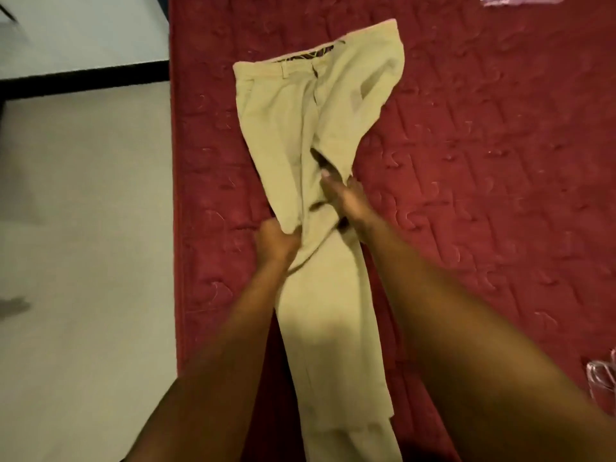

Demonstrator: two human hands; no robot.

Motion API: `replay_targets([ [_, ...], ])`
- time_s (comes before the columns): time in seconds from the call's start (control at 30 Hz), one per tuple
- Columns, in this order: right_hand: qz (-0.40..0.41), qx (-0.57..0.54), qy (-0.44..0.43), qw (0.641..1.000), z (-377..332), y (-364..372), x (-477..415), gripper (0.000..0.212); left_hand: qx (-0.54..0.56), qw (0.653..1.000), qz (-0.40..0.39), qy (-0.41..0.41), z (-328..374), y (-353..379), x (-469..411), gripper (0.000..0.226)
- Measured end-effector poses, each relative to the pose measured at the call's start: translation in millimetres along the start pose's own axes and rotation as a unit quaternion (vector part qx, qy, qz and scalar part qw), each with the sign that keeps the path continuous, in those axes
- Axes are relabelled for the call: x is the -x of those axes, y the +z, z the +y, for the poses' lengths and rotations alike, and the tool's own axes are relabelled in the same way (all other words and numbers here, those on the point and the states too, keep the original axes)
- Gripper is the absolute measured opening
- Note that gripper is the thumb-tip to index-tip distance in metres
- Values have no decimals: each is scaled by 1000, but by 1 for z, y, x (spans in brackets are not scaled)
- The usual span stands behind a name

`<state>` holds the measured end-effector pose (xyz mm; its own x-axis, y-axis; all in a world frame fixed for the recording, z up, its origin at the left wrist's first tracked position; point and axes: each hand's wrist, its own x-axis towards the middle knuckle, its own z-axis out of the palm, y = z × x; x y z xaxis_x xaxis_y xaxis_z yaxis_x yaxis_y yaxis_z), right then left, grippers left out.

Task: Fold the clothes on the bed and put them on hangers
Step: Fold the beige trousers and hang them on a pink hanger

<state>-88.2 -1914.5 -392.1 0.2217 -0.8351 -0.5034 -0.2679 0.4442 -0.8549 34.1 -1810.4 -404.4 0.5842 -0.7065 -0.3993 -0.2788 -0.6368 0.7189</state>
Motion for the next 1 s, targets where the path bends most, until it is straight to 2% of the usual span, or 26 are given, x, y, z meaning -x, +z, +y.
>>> replay_targets([
  [0.07, -2, -39, -27, 999, 35, -4, 33, 86, 32, 999, -4, -34, -10, 0, 7, 25],
  [0.17, 70, 64, -67, 993, 75, -2, 91, 115, 83, 988, -73, -106, -25, -13, 11, 21],
  [0.23, 105, 110, -94, 984, 98, 2, 131, 117, 90, 982, -123, -113, -32, -19, 27, 14],
  [0.3, 96, 165, -125, 974, 118, 12, 162, 107, 85, 974, -183, -103, -37, -22, 46, 10],
  [0.37, 88, 233, -156, 956, 135, 24, 180, 86, 104, 958, -248, -101, -44, -23, 65, 12],
  [0.43, 79, 211, -165, 960, 139, 33, 190, 58, 159, 938, -290, -103, -49, -25, 82, 16],
  [0.5, 62, 136, -184, 971, 135, 35, 207, 30, 248, 929, -263, -83, -54, -34, 100, 21],
  [0.57, 92, 142, -203, 965, 133, 27, 220, 19, 304, 936, -169, -62, -60, -53, 116, 22],
  [0.63, 175, 162, -196, 951, 129, 7, 234, 24, 316, 944, -68, -64, -73, -78, 131, 14],
  [0.67, 224, 138, -180, 948, 125, -7, 244, 24, 322, 945, -19, -58, -81, -88, 136, 14],
  [0.73, 339, 48, -114, 933, 120, -41, 260, 28, 327, 942, 63, -40, -90, -101, 152, 26],
  [0.77, 402, 11, -69, 913, 122, -59, 267, 31, 328, 940, 91, -36, -96, -104, 159, 34],
  [0.8, 460, -13, -27, 887, 124, -75, 277, 33, 327, 938, 107, -34, -102, -107, 172, 40],
  [0.87, 527, -12, 17, 850, 133, -94, 296, 39, 326, 940, 88, -50, -119, -106, 192, 56],
  [0.93, 515, 93, 20, 852, 144, -95, 306, 63, 298, 951, 31, -81, -136, -100, 207, 67],
  [1.0, 469, 201, -36, 859, 154, -80, 315, 82, 271, 958, -5, -89, -147, -90, 221, 74],
])
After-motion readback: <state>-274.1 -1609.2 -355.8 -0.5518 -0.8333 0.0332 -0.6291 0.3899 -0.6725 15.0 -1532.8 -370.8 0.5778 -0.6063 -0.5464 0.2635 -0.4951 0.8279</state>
